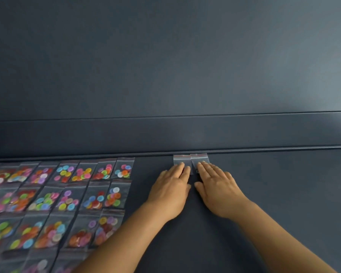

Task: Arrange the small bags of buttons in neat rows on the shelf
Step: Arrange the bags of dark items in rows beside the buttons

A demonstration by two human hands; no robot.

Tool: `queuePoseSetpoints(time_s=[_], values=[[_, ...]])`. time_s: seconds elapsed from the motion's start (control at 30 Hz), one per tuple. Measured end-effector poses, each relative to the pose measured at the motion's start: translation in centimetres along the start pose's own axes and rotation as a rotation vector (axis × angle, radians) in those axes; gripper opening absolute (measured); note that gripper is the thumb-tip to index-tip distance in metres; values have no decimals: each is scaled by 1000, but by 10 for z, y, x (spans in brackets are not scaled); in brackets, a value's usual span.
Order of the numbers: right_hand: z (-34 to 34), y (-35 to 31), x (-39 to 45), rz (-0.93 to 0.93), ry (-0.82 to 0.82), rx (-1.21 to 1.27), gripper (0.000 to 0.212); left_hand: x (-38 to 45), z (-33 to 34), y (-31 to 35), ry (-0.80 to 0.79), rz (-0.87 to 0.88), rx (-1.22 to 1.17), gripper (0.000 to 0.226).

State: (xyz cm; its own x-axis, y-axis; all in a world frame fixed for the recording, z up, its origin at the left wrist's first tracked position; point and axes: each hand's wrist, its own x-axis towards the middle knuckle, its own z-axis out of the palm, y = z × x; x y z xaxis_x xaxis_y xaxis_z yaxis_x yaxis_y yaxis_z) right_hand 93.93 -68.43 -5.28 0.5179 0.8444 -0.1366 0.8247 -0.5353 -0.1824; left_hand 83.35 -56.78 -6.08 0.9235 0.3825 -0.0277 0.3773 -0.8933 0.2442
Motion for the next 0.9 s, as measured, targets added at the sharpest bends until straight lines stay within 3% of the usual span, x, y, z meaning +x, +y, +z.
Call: queuePoseSetpoints(time_s=[0.57, 0.9], values=[[2, -11, -2, 1, 32, -49, 66, -7, -13, 5, 18, -77, -25, 56], [-10, -106, -10, -166, 185, 43, 60, -94, -50, -49, 253, -231, -13, 61]])
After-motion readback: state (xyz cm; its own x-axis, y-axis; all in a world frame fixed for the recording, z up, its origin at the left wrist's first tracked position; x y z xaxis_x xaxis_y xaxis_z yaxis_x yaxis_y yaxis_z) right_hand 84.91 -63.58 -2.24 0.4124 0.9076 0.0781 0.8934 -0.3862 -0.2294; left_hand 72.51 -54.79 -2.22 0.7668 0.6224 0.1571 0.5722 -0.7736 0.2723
